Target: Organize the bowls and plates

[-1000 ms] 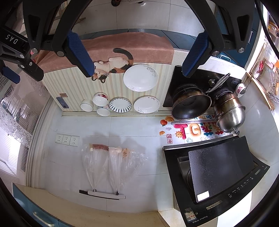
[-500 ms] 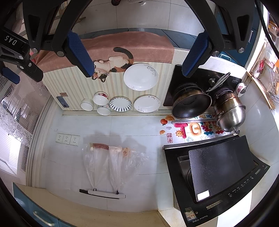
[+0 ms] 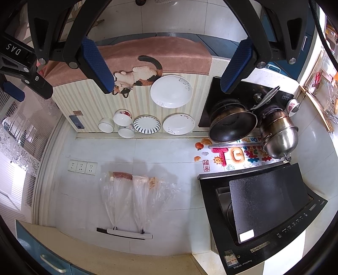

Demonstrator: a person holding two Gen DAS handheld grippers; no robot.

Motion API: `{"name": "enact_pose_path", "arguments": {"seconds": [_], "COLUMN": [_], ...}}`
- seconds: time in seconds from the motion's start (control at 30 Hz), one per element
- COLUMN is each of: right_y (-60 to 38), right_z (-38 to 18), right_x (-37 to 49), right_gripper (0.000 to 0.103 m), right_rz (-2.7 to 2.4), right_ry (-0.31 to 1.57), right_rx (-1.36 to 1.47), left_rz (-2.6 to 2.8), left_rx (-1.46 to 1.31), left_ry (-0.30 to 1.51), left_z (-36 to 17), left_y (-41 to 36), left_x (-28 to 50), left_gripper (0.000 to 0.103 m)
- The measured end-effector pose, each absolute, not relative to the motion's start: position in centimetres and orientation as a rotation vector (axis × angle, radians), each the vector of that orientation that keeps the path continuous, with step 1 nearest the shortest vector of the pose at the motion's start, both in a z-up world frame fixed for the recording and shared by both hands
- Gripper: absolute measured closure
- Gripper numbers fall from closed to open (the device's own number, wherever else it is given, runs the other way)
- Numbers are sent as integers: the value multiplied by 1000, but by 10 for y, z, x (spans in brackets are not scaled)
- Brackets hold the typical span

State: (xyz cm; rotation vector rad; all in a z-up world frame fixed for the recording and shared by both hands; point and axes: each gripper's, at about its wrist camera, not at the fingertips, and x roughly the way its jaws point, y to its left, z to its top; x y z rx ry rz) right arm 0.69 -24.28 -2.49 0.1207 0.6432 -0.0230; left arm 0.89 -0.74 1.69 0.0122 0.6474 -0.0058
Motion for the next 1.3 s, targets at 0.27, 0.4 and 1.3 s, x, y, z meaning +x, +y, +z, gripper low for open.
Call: {"name": "enact_pose_path", "arguments": {"seconds": [0.27, 0.4, 1.3], "right_y": [-243, -241, -209], "right_z": [-25, -25, -130], "right_x": [7, 9, 88], "right_gripper": [0, 0, 0], "right_rz": [-21, -19, 92], "right_ry": [642, 642, 815], "right_rx": [121, 121, 267], "left_rz": [-7, -8, 209], "left_rx": [12, 13, 121], "left_ry": [648, 648, 771], "left_z": [17, 16, -89], "left_y": [-6, -5, 73], "left_x": [7, 7, 114], "left_gripper": [0, 0, 0]}}
